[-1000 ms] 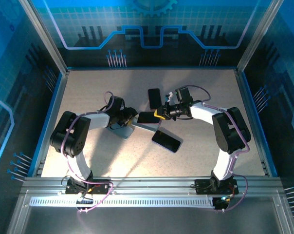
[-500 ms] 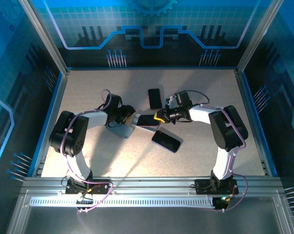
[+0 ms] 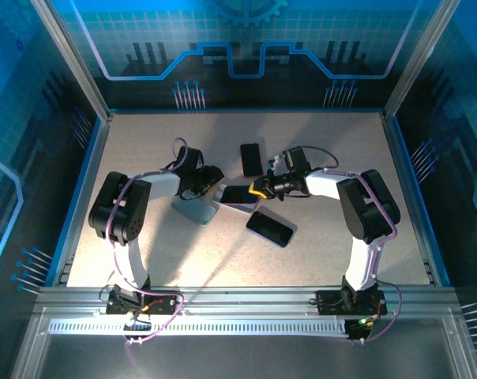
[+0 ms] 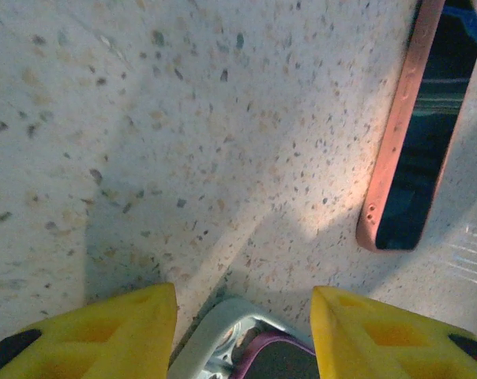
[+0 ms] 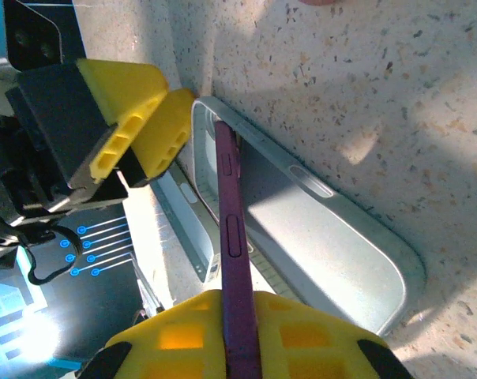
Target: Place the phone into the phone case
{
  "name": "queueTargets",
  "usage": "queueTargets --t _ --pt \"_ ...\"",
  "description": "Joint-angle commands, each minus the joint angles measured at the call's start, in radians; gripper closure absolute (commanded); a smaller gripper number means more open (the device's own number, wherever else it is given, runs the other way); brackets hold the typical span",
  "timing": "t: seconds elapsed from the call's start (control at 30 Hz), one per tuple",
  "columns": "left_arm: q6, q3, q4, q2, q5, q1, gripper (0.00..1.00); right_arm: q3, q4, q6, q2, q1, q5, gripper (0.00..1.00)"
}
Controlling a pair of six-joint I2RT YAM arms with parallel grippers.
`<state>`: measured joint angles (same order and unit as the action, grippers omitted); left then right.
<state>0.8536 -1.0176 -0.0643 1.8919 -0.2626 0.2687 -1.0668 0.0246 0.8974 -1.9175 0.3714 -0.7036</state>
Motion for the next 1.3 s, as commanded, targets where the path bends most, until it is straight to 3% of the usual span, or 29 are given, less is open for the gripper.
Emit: queueTargets --t 0.0,0.73,1.27 --pt "-0.026 0.002 0.021 0.013 -0.007 0.015 0.51 -0.031 -0.056 -0.015 -0.041 0.013 0.068 1.0" --pt "0.079 0.181 -0.077 -0.087 -0.015 0.033 0.52 -0.191 -0.127 -0.076 -0.168 0.05 0.091 1.0" --pt "0.131 0.261 -0.121 -0.152 -0.006 0.051 0.51 -0.329 -0.296 -0.239 -0.245 0.049 0.051 1.0"
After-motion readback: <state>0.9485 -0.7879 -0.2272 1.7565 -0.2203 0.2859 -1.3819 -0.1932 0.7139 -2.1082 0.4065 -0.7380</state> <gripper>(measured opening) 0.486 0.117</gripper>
